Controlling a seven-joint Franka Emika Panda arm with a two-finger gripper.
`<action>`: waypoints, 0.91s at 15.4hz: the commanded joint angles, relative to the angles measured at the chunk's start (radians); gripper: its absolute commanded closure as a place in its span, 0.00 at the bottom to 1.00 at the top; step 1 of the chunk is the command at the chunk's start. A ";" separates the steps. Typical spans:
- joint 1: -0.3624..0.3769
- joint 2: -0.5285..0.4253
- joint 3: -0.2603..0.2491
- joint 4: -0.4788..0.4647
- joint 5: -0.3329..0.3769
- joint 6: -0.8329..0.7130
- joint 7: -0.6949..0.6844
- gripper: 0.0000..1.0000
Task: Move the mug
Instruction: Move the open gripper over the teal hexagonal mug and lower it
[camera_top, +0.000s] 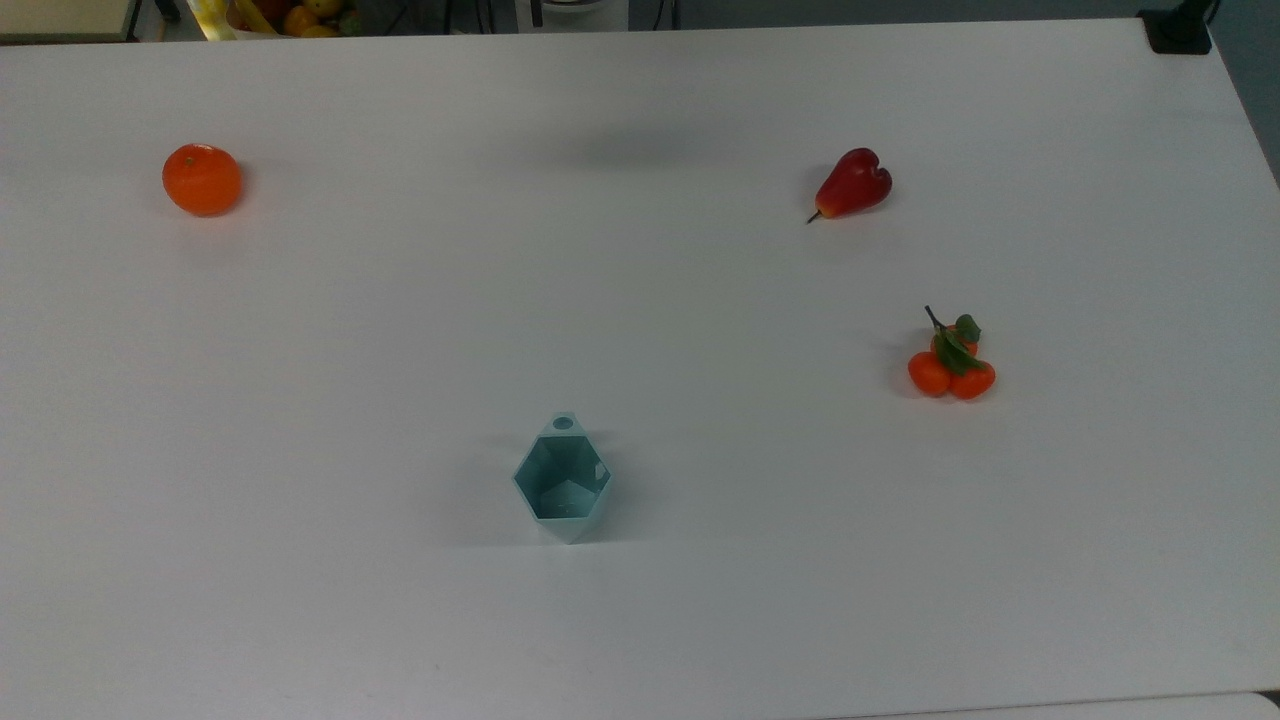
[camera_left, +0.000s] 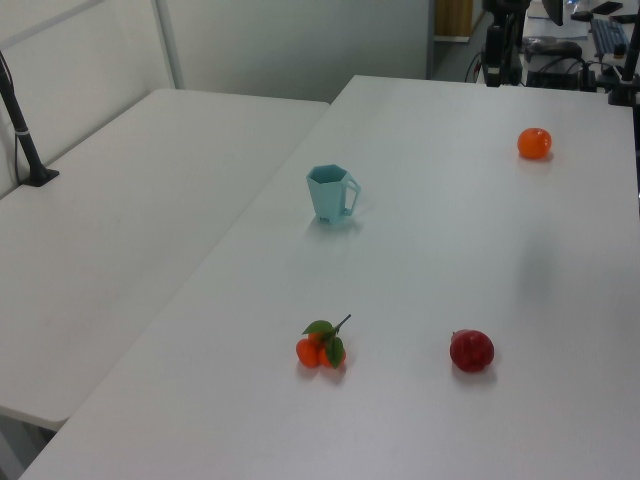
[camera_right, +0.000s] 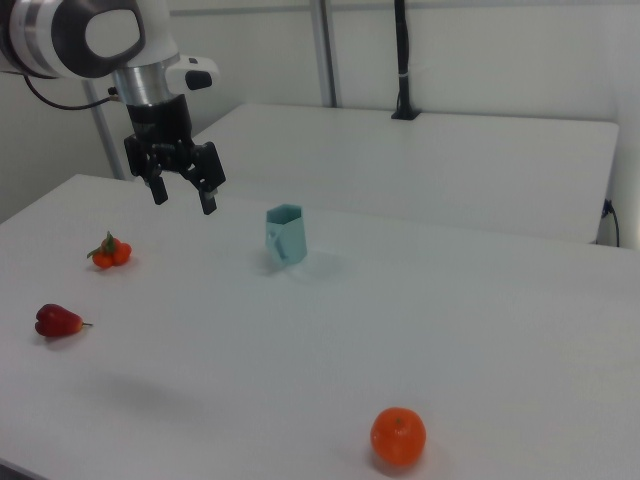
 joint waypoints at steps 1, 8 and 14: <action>0.000 -0.011 0.001 -0.018 0.008 -0.001 -0.021 0.00; 0.003 0.010 0.001 -0.018 0.008 0.038 -0.011 0.00; 0.012 0.107 0.011 -0.016 0.013 0.301 0.048 0.00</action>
